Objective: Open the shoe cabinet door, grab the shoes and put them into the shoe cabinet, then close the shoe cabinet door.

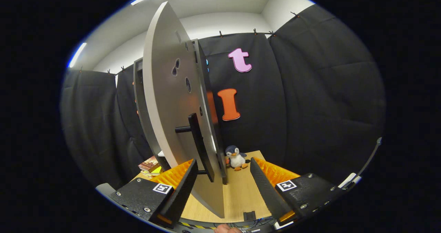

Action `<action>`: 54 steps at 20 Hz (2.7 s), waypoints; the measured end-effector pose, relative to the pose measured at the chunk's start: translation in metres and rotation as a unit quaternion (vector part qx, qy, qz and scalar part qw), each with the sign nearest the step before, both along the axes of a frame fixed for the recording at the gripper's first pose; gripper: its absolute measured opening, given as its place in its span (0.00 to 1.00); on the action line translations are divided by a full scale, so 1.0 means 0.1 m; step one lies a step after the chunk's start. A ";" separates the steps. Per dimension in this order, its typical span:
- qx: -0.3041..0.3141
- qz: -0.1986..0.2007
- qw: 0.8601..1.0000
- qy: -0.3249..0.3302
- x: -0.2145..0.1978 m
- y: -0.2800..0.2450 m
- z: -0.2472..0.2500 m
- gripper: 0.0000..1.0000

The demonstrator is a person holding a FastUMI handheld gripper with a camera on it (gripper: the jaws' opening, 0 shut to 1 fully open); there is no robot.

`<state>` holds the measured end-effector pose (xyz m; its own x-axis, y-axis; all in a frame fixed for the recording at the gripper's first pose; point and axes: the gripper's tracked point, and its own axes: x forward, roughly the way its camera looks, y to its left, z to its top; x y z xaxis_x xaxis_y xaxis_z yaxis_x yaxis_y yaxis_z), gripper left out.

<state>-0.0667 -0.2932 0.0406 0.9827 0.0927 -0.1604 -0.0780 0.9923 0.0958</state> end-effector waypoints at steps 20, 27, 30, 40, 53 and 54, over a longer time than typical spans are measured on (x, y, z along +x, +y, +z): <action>-0.042 0.053 0.997 0.030 0.28 1.71 -0.06 0.90; -0.055 0.044 0.997 0.039 0.59 2.45 -0.25 0.91; -0.056 0.038 0.997 0.042 0.83 2.77 -0.33 0.92; -0.039 0.024 0.998 0.040 1.31 3.26 -0.38 0.91; -0.043 0.062 0.997 0.031 1.88 3.53 -0.38 0.91; -0.045 0.057 0.997 0.032 1.91 3.52 -0.38 0.91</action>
<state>0.1243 0.0591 0.0022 0.9544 0.1848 -0.2344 -0.1866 0.9823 0.0147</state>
